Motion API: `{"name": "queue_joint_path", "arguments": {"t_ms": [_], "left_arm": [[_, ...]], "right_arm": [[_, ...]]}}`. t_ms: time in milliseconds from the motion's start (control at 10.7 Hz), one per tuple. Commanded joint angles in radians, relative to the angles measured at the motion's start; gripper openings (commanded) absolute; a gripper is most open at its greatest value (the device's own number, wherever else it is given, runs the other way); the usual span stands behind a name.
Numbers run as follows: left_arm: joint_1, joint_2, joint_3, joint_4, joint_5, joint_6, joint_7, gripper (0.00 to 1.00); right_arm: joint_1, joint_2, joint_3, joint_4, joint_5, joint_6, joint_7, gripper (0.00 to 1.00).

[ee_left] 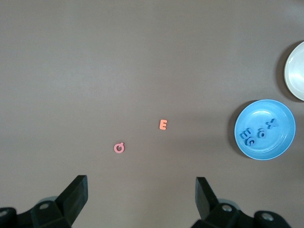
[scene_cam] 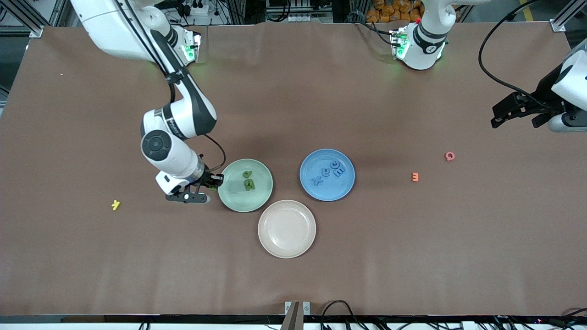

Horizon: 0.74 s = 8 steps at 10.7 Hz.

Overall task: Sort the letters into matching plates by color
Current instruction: 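Carry the green B over the green plate with the right gripper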

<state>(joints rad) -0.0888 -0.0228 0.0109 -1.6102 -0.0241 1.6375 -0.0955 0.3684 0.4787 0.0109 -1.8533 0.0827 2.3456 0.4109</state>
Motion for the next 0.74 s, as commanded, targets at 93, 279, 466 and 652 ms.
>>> {"name": "queue_joint_path", "arguments": {"t_ms": [93, 279, 466, 652], "left_arm": [[0.011, 0.020, 0.006, 0.021, -0.027, -0.004, 0.020, 1.00], [0.011, 0.020, 0.006, 0.021, -0.025, -0.004, 0.020, 1.00], [0.011, 0.020, 0.006, 0.021, -0.025, 0.002, 0.020, 1.00], [0.011, 0.021, 0.008, 0.021, -0.025, 0.002, 0.020, 1.00]], "right_arm": [[0.047, 0.050, -0.003, 0.054, 0.015, -0.014, 0.098, 0.07], [0.050, 0.054, -0.003, 0.054, 0.015, -0.014, 0.108, 0.08], [0.057, 0.058, -0.002, 0.054, 0.017, -0.014, 0.114, 0.08], [0.057, 0.058, 0.010, 0.054, 0.016, -0.014, 0.129, 0.76]]}}
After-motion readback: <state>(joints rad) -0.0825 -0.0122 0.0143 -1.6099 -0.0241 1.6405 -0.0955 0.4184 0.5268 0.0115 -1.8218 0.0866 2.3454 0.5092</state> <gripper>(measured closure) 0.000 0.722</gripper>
